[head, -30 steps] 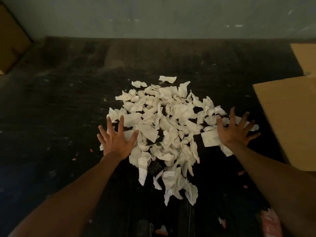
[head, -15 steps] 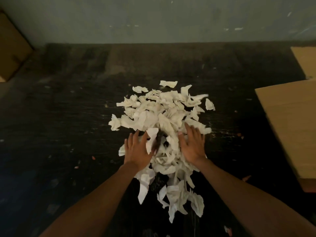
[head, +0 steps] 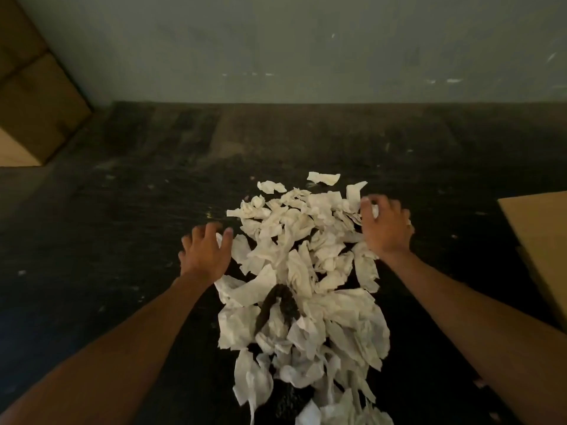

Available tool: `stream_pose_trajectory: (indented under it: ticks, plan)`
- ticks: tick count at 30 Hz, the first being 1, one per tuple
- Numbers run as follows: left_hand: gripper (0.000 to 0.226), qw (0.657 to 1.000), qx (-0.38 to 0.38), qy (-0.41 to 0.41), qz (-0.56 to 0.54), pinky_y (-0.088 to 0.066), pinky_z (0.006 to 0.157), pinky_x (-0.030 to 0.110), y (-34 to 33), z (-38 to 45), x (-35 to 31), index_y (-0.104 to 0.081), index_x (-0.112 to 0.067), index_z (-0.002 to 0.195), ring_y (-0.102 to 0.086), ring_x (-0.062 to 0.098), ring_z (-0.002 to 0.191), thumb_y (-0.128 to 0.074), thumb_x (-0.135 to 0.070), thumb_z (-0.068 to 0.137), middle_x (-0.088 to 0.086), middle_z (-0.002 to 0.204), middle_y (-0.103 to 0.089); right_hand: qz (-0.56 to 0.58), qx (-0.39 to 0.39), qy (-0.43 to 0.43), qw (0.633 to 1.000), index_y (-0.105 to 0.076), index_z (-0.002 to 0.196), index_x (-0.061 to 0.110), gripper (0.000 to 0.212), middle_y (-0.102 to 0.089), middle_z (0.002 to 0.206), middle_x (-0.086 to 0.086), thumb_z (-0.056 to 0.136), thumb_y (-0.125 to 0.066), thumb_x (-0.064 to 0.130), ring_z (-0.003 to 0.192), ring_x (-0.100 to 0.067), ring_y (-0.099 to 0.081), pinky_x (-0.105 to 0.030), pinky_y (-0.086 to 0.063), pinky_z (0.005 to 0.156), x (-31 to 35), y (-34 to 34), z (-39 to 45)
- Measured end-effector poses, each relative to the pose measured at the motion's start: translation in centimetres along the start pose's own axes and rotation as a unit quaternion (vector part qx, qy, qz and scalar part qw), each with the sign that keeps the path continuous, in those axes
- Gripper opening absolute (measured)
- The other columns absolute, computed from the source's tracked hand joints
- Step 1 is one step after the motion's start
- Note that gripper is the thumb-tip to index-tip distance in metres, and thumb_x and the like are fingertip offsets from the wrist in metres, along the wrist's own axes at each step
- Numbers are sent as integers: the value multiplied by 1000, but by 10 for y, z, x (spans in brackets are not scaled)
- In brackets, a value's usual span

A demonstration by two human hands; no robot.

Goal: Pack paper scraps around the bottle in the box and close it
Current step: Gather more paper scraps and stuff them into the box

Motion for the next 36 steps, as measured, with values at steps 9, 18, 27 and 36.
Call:
stream_pose_trajectory:
  ticks: [9, 18, 27, 36]
  plan:
    - [86, 991, 123, -10, -43, -11, 114, 66, -62, 64, -47, -6, -47, 149, -10, 40, 147, -18, -87, 74, 4, 163, -13, -165, 299, 28, 939, -9, 148, 43, 73, -6, 162, -4, 83, -5, 75, 147, -36, -5, -65, -3, 113, -18, -66, 74]
    - [52, 946, 229, -113, -200, -32, 114, 41, -67, 12, -74, -47, -28, 141, -42, 18, 135, -37, -56, 97, 0, 145, -48, -37, 422, 21, 906, -35, 142, 45, 76, -33, 155, 2, 80, -15, 84, 144, -30, -26, -57, -20, 115, 23, -66, 4]
    - [48, 941, 209, -194, -183, -48, 98, 33, -17, -41, -63, -62, -39, 118, -59, 2, 107, -35, -68, 90, -15, 116, -63, 70, 531, 23, 844, -49, 132, 51, 45, -39, 143, 20, 90, -38, 66, 129, -13, -40, -42, -57, 83, 48, -4, -55]
    - [79, 986, 139, -91, 7, -17, 116, 61, -33, -10, -3, -7, -39, 152, -5, 31, 149, -34, -73, 86, 2, 163, -5, 23, 324, 35, 945, -46, 137, 31, 51, -43, 148, -6, 95, -36, 59, 134, -30, -39, -44, -33, 105, 60, -32, 23]
Point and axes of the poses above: each hand's wrist, its own z-axis towards the middle knuckle, its own y-axis out of the back of the hand, x = y × z, the point moved 5 cm from there along z, towards the middle knuckle
